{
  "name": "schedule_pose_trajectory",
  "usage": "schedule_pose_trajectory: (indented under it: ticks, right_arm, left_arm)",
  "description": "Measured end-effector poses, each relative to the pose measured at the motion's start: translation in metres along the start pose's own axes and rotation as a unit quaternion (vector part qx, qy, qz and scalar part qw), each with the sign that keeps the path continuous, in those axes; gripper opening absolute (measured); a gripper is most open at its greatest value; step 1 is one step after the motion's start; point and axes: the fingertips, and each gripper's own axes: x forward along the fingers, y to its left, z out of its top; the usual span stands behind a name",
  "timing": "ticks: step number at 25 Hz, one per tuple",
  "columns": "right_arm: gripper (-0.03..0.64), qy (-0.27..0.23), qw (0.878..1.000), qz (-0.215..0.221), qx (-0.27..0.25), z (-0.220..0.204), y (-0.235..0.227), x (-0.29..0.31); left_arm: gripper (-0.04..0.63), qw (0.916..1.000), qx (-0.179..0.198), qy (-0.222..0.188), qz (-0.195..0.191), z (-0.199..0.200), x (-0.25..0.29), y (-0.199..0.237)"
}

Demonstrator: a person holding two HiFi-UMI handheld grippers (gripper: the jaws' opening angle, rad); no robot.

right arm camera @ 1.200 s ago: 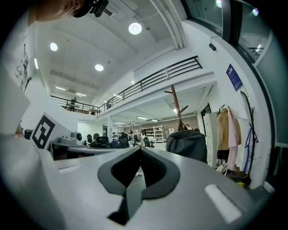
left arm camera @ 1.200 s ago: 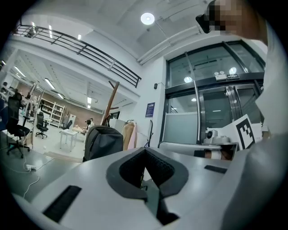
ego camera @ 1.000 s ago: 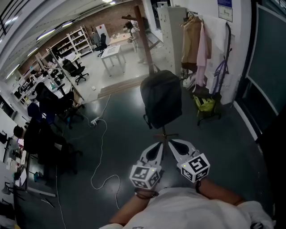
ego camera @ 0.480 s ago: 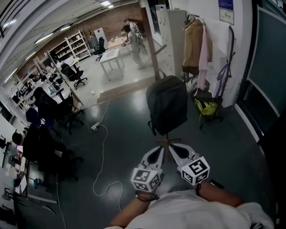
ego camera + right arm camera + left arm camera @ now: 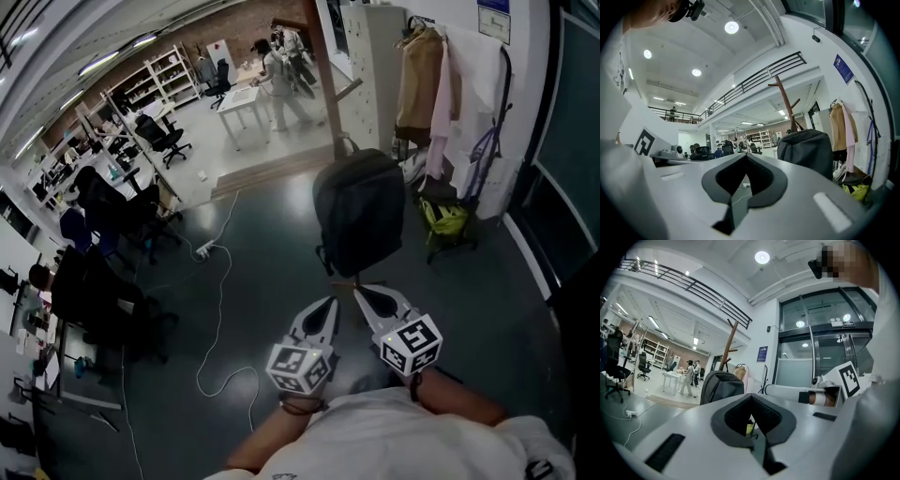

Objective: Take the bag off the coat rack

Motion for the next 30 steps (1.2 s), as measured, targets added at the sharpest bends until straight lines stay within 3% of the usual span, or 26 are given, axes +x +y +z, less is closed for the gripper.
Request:
schedule_pose_trajectory:
  ticks: [11, 19, 30]
  right_arm:
    - [0.003, -0.003, 1.000, 0.025, -0.007, 0.020, -0.075, 0.035]
    - [0.003, 0.007, 0.999, 0.045, -0.016, 0.025, -0.133, 0.044]
    - [0.003, 0.022, 0.996, 0.090, -0.020, 0.016, -0.170, 0.056]
  left_arm:
    - [0.000, 0.9997, 0.001, -0.013, 0.021, 0.014, 0.077, 0.018]
    - [0.000, 0.9969, -0.010, -0.053, 0.057, 0.031, 0.126, 0.035]
    - [0.000, 0.9938, -0.016, -0.060, 0.092, 0.027, 0.166, 0.045]
